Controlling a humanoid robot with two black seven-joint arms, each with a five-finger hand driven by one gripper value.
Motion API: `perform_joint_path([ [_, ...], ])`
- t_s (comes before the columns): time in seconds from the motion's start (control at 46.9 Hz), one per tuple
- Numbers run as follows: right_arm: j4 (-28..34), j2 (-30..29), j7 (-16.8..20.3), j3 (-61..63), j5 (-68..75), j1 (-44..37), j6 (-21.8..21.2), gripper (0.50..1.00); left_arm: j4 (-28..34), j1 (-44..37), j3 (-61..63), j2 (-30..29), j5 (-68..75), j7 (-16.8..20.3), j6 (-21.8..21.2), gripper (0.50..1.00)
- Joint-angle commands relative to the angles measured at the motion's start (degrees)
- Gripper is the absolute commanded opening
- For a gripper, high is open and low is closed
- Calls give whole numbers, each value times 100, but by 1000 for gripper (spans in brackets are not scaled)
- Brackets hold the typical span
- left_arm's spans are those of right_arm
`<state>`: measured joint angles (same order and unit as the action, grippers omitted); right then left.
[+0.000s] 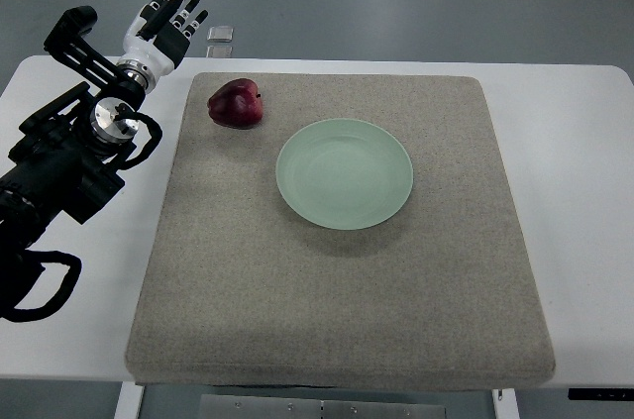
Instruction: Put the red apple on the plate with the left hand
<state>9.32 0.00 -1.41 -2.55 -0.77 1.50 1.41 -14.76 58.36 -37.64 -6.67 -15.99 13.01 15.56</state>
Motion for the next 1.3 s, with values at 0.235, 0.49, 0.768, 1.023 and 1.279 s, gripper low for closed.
perform_joint_path([
  [0.235, 0, 0, 0, 0, -2, 0, 0, 964, 8, -17, 64, 26, 52, 0, -88, 999],
  [0.49, 0, 0, 0, 0, -2, 0, 0, 964, 0, 18, 99, -27, 79, -71, -9, 996],
  [0.768, 0, 0, 0, 0, -2, 0, 0, 964, 0, 264, 696, -220, 1132, -71, 0, 996],
  [1.023, 0, 0, 0, 0, -2, 0, 0, 964, -272, 598, 1075, -571, 3189, -62, 35, 996],
  [1.279, 0, 0, 0, 0, -2, 0, 0, 964, -879, 1002, 2005, -1151, 4191, -62, 88, 994],
])
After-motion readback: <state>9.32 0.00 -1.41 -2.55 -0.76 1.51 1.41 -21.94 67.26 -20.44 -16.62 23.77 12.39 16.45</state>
